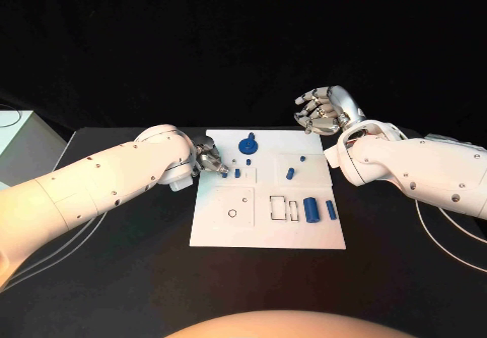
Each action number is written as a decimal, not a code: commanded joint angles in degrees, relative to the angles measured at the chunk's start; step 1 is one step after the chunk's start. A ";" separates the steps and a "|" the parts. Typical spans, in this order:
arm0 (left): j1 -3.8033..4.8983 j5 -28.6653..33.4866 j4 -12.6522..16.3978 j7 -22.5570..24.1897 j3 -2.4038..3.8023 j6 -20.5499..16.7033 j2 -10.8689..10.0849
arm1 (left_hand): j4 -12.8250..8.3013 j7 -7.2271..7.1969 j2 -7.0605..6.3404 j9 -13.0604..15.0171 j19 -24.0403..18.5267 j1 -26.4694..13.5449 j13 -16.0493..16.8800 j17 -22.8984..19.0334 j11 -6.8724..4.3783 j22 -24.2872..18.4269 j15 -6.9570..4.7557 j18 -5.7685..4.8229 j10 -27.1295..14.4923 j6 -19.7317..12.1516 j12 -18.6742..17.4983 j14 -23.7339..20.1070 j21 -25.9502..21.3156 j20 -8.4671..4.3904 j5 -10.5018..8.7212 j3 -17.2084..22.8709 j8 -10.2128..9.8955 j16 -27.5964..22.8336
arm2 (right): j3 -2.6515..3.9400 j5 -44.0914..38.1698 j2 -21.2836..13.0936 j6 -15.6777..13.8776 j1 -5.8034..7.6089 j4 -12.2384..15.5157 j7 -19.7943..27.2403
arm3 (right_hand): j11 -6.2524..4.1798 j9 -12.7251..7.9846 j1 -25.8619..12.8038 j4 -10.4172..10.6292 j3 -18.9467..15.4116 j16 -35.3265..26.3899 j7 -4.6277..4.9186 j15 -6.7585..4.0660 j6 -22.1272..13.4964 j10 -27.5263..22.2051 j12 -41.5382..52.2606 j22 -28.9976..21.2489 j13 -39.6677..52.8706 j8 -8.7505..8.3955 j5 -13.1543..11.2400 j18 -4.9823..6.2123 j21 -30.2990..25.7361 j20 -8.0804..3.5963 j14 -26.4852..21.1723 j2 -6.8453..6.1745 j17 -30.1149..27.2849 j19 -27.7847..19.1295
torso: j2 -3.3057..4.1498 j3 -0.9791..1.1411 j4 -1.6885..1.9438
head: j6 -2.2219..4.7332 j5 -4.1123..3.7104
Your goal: Assemble the parts on the task board
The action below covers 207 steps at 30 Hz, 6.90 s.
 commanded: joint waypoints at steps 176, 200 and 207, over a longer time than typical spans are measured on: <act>-0.84 -19.78 -6.23 34.18 -1.72 -19.94 5.10 | -3.58 5.25 -1.94 -20.98 -23.61 17.14 -39.85 -26.11 7.84 -29.24 6.48 6.28 -31.42 -7.29 -30.53 -18.64 -26.75 5.72 -23.23 -1.92 -18.62 -17.39 | 0.03 0.52 -0.27 0.21 0.04 0.64 1.09 | -0.16 -0.29 -0.27 0.03 -0.19 -0.64 0.31 -0.16 0.07 0.19 0.46 -0.43 -0.31 0.31 0.39 0.54 -0.37 0.06 0.50 0.39 0.50 0.45 | 0.15 0.00 -0.16 | 2.55 -1.15; -0.83 -24.92 -9.84 30.33 -2.16 -13.45 8.17 | -3.60 4.86 -2.79 -22.19 -17.50 14.98 -41.43 -21.54 7.78 -22.59 6.23 4.79 -33.44 -6.01 -31.56 -13.79 -20.24 5.64 -23.18 -1.77 -20.18 -11.88 | 0.05 0.50 -0.32 -0.01 0.26 1.25 1.09 | -0.15 -0.33 -0.20 -0.03 -0.17 -0.71 0.33 -0.16 0.07 0.18 0.48 -0.46 -0.34 0.32 0.39 0.53 -0.38 0.05 0.52 0.40 0.55 0.48 | 0.18 0.01 -0.18 | 2.06 -1.64; -0.85 -24.94 -10.84 30.24 -2.23 -12.79 9.06 | -3.72 4.88 -2.51 -22.31 -16.91 15.08 -41.90 -21.44 7.81 -21.83 6.32 4.64 -32.74 -4.96 -31.97 -13.48 -19.52 5.81 -23.18 -1.35 -20.28 -11.38 | 0.05 0.50 -0.33 -0.10 0.41 1.41 1.10 | -0.15 -0.33 -0.20 -0.03 -0.17 -0.71 0.33 -0.16 0.07 0.18 0.48 -0.46 -0.34 0.32 0.39 0.53 -0.38 0.05 0.52 0.40 0.55 0.48 | 0.31 -0.04 -0.28 | 1.96 -1.79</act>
